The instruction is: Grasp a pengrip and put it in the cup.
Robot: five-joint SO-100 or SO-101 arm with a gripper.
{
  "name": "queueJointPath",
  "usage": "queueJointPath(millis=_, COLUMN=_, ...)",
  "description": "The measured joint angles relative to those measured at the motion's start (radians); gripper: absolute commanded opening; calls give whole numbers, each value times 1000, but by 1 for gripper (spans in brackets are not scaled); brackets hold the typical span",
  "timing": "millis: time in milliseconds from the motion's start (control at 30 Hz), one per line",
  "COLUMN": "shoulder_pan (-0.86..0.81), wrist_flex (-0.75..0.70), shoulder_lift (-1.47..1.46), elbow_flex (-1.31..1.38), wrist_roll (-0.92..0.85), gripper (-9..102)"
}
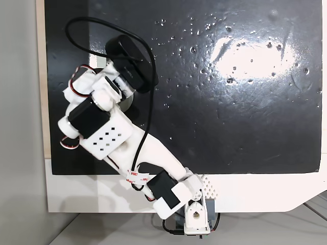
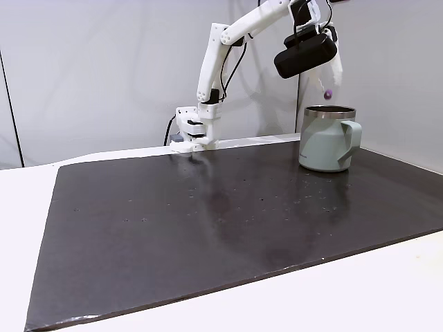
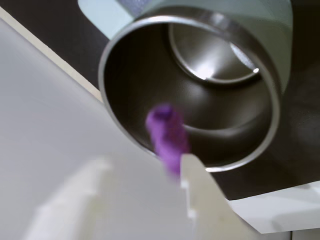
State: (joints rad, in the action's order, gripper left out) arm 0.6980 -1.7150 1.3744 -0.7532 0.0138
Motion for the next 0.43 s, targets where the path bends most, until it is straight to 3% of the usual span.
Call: queueJointPath(millis=433, shoulder_pan=-3, wrist_flex=0, shoulder_lift=0, elbow_flex=0, wrist_roll=12, gripper=35)
